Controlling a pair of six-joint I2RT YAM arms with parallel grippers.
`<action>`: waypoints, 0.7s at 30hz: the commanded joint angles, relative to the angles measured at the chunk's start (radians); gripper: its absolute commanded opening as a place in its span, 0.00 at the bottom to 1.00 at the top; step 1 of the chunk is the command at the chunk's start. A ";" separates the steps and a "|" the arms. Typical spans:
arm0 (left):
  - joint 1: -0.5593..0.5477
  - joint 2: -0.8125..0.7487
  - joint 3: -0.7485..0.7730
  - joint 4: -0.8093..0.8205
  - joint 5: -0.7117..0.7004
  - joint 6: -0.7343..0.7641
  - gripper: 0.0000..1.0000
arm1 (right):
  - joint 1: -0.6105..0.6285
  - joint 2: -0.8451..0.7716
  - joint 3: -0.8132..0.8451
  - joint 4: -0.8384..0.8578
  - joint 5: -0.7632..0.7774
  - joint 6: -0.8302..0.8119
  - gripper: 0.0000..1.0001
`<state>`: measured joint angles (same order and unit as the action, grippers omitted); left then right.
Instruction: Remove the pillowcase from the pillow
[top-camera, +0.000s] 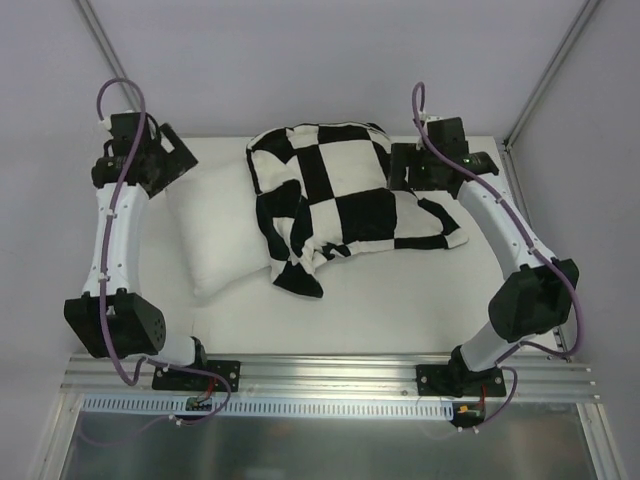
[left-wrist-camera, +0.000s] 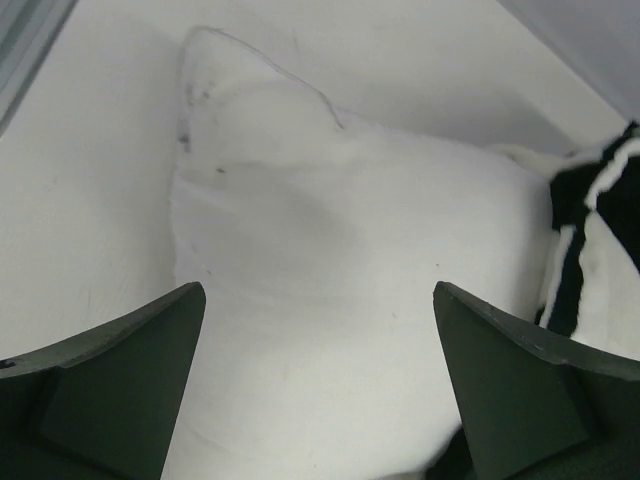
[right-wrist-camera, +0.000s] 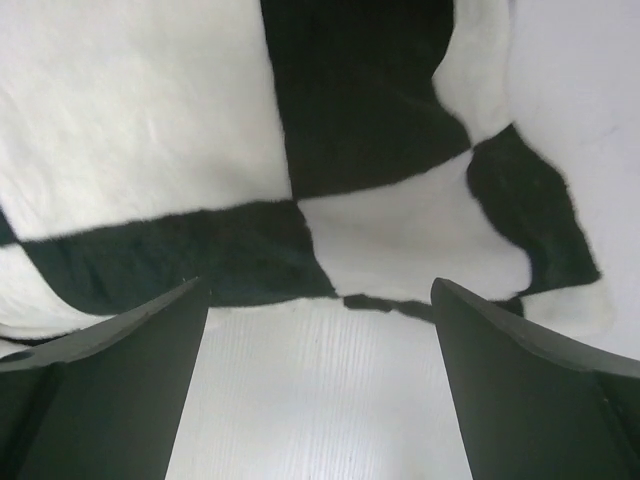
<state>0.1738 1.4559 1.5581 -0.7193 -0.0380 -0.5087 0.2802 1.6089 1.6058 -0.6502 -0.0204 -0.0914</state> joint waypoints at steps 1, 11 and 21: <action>-0.112 -0.043 -0.041 -0.045 -0.143 0.120 0.99 | 0.013 0.013 -0.116 0.075 -0.082 -0.013 0.96; -0.315 0.139 -0.231 -0.009 -0.070 0.018 0.99 | 0.002 0.183 -0.099 0.138 -0.167 0.016 0.65; -0.294 0.144 -0.316 0.057 -0.017 -0.089 0.00 | -0.065 0.000 -0.302 0.202 0.080 0.120 0.01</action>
<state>-0.1341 1.6009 1.3178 -0.5827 -0.0864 -0.5274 0.2676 1.7123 1.3472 -0.4717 -0.1013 -0.0212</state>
